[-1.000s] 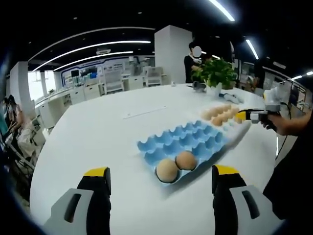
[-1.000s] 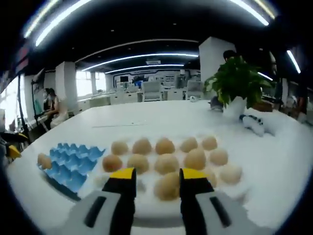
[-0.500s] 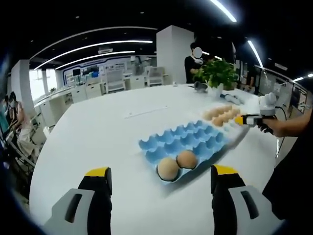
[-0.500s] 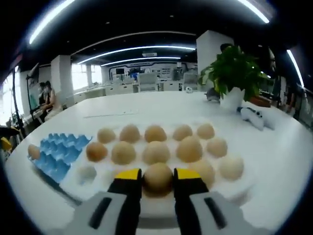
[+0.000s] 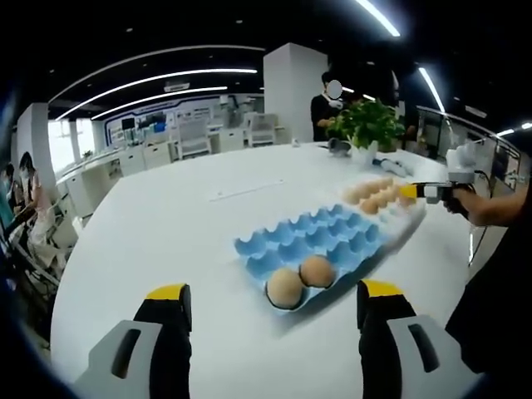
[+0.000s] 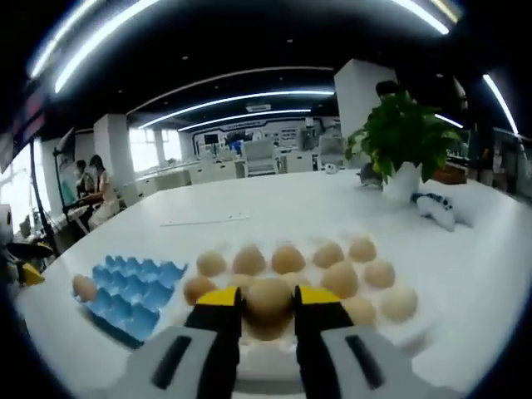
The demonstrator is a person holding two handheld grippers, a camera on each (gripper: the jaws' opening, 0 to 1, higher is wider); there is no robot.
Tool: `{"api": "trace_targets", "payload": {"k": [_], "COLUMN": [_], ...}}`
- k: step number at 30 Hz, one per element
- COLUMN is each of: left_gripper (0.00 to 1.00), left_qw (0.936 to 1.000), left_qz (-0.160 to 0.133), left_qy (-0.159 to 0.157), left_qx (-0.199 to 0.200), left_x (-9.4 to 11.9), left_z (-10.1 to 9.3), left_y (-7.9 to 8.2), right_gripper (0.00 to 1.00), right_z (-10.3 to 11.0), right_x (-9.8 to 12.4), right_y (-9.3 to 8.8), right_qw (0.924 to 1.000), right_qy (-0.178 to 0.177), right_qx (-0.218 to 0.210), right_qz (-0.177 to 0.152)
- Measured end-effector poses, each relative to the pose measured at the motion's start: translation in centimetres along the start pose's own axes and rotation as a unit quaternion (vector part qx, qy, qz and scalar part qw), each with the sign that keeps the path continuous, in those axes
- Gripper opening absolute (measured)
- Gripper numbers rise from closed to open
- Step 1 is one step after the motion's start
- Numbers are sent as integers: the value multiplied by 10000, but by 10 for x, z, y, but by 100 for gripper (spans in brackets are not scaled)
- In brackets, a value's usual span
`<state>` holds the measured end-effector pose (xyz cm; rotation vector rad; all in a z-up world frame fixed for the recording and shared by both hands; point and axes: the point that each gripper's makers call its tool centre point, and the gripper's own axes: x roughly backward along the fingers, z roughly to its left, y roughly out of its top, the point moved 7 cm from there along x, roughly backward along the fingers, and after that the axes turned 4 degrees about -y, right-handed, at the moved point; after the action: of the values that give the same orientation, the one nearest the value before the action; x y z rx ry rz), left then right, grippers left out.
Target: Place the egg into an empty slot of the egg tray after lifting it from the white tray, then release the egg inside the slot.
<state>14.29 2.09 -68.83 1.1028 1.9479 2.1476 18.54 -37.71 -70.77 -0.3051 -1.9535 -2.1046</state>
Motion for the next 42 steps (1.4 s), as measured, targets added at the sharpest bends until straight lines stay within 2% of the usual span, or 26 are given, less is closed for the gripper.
{"api": "trace_targets", "payload": {"k": [1,3,7,19,33,42], "left_gripper": [83,83,84,84,83,83], "left_qw": [10000,10000,10000,10000,10000,10000], "left_qz": [-1,-4,-35,-44,-16,-14], "left_qy": [0,9,54,59,71,60], "left_qx": [1,8,-29,-16,-38,-17], "left_x": [0,0,1,2,3,3], "left_z": [0,1,2,4,5,4], "left_y": [0,0,1,2,1,0], "right_gripper": [24,24,24,24,24,24], "right_z": [3,23,50,103,148,171], "right_x": [0,0,-3,-5,-9,-14], "right_y": [0,4,7,5,-3,-8], "right_qw": [10000,9994,9976,9879,9720,9626], "right_qy": [51,330,686,1546,2318,2643], "right_qx": [-6,26,17,72,302,505], "right_qz": [1,-39,-54,72,243,325]}}
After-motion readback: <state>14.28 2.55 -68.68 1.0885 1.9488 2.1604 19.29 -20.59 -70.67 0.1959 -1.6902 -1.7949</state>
